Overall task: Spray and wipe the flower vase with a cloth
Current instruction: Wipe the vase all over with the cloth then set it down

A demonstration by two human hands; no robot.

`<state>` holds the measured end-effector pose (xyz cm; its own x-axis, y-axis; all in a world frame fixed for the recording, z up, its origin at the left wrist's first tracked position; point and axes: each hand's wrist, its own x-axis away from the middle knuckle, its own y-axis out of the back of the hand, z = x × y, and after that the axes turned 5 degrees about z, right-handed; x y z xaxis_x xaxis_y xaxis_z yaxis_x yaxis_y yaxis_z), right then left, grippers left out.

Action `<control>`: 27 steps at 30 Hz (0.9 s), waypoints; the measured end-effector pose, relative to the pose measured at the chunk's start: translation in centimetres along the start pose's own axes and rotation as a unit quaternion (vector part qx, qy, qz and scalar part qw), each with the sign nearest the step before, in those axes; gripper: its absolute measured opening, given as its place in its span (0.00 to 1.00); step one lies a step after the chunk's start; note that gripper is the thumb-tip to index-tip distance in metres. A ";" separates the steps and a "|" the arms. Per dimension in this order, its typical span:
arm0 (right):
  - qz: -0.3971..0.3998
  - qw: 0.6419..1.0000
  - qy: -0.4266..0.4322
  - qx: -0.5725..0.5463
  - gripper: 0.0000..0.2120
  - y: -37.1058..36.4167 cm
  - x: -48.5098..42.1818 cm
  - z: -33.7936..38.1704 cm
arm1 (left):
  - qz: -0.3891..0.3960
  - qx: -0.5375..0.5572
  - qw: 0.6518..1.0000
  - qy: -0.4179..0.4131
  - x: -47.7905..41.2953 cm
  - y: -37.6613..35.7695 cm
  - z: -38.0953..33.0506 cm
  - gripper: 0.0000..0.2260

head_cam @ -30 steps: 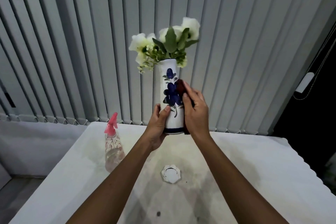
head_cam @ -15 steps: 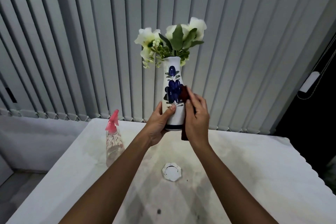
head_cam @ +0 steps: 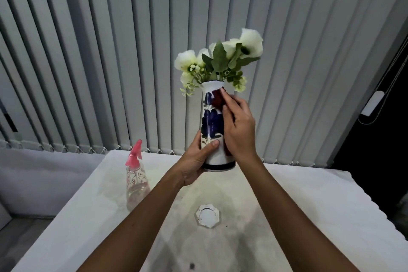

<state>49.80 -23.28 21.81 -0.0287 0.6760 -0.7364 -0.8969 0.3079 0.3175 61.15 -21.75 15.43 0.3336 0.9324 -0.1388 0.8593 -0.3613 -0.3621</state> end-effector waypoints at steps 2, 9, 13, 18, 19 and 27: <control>0.008 0.999 -0.029 -0.034 0.17 0.2 -0.1 0.0 | -0.023 0.008 1.000 -0.010 -0.2 0.0 0.1 0.31; -0.007 0.999 -0.019 -0.030 0.18 -1.0 6.1 -2.2 | -0.079 0.045 0.996 -0.018 0.1 0.6 -0.5 0.22; -0.041 0.998 0.029 0.033 0.17 -1.2 5.9 -1.7 | -0.053 0.029 0.998 -0.015 0.5 0.6 -1.2 0.20; -0.054 0.996 0.062 0.047 0.17 -0.9 2.3 -0.2 | -0.023 -0.005 1.000 -0.018 0.7 0.5 -1.6 0.16; -0.055 0.995 0.063 0.046 0.17 -0.9 1.5 0.1 | -0.021 -0.013 1.000 -0.017 0.8 0.4 -1.6 0.16; -0.054 0.998 0.006 -0.033 0.18 -0.5 0.5 0.6 | -0.037 -0.031 0.998 -0.028 1.4 0.6 -1.1 0.17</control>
<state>50.55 -22.68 21.66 0.0653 0.6322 -0.7720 -0.9224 0.3335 0.1951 62.54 -20.70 16.07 0.2476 0.9545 -0.1660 0.9033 -0.2894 -0.3166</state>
